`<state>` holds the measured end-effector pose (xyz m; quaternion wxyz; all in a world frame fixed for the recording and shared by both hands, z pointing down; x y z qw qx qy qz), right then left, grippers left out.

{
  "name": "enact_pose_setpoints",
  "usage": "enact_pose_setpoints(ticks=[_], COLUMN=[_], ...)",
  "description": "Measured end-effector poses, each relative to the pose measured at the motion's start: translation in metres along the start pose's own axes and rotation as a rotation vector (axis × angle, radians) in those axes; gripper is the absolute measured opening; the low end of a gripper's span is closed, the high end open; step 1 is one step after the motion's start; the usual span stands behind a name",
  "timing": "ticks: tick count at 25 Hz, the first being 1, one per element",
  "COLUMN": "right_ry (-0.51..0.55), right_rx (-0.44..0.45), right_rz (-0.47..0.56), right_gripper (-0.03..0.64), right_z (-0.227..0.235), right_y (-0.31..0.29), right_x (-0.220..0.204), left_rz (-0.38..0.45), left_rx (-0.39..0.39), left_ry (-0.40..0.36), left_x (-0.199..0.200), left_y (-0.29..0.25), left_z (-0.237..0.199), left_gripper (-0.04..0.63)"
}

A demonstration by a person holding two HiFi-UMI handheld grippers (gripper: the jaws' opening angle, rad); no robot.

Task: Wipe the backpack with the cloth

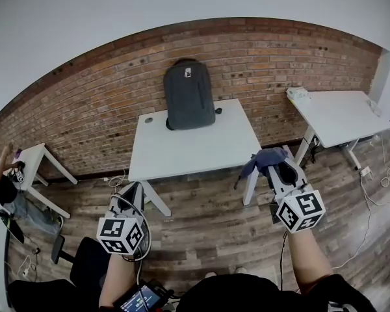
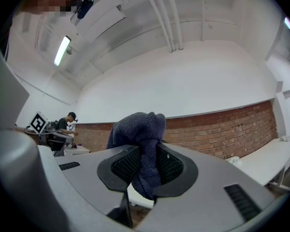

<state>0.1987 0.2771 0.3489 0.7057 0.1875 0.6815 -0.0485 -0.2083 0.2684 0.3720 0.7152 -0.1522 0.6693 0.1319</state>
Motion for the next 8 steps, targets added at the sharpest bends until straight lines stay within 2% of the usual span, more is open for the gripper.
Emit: enact_pose_setpoints(ticks=[3, 8], right_ry=[0.008, 0.037], right_rx=[0.012, 0.029], right_rz=[-0.005, -0.012], right_gripper=[0.084, 0.084], right_z=[0.000, 0.000], right_y=[-0.005, -0.013], right_x=[-0.002, -0.003], left_rz=[0.009, 0.014], left_rx=[0.013, 0.019], left_ry=[-0.030, -0.018], left_x=[0.003, 0.004], left_y=[-0.002, -0.009], left_z=[-0.001, -0.005], left_gripper=[-0.003, -0.003])
Point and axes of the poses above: the fingertips, and each gripper's own axes: y backward along the fingers, z to its right, x out of its top, the point moved 6 cm from there along y, backward along the fingers, and after that the axes turned 3 degrees about z, right-handed, at the moved point
